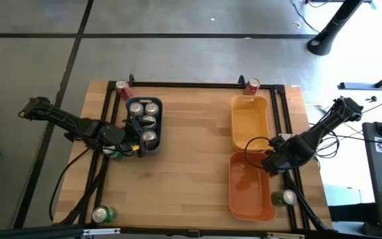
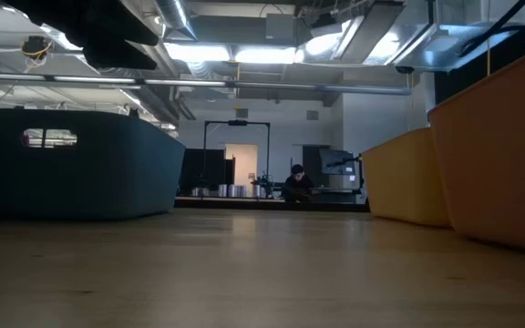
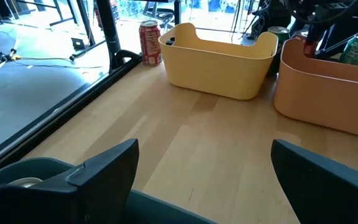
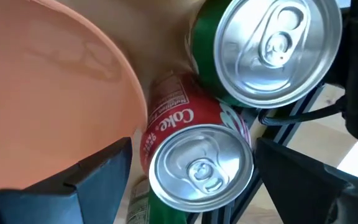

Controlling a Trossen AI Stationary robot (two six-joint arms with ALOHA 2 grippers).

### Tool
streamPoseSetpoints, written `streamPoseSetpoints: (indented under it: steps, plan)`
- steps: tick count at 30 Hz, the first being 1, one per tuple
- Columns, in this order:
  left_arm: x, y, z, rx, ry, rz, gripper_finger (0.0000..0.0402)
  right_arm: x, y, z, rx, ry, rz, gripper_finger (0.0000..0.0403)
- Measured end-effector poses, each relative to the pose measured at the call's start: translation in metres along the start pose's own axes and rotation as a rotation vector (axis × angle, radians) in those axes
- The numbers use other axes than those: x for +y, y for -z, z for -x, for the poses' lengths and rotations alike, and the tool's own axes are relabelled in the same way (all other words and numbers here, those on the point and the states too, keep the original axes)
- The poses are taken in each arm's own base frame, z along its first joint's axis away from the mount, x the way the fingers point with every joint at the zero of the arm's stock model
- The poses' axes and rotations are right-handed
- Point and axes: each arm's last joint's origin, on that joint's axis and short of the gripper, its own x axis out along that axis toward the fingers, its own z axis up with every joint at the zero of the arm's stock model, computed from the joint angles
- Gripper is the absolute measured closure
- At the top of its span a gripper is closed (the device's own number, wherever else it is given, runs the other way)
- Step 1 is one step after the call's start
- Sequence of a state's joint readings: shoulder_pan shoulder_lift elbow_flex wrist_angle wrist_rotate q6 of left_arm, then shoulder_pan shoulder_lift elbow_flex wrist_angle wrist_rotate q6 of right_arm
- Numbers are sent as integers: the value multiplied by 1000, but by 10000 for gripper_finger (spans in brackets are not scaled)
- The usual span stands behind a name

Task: Sort soda cans
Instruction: Put the bottom right red soda can into the orange bin

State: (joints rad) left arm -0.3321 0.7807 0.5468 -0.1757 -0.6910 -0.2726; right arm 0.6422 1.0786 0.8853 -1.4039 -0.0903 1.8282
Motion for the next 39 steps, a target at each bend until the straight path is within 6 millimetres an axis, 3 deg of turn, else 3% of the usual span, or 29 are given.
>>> streamPoseSetpoints:
  steps: [11, 19, 27, 39]
  plan:
    - [0, 0, 0, 0, 0, 0, 49, 2, 0, -21, 57, 0, 17, 66]
    - [0, 0, 0, 0, 0, 0, 49, 2, 1, -21, 79, 0, 30, 70]
    - [0, 0, 0, 0, 0, 0, 49, 2, 1, -21, 87, 1, 33, 108]
    - [0, 0, 0, 0, 0, -13, 49, 2, 1, -19, 90, -1, 34, 115]
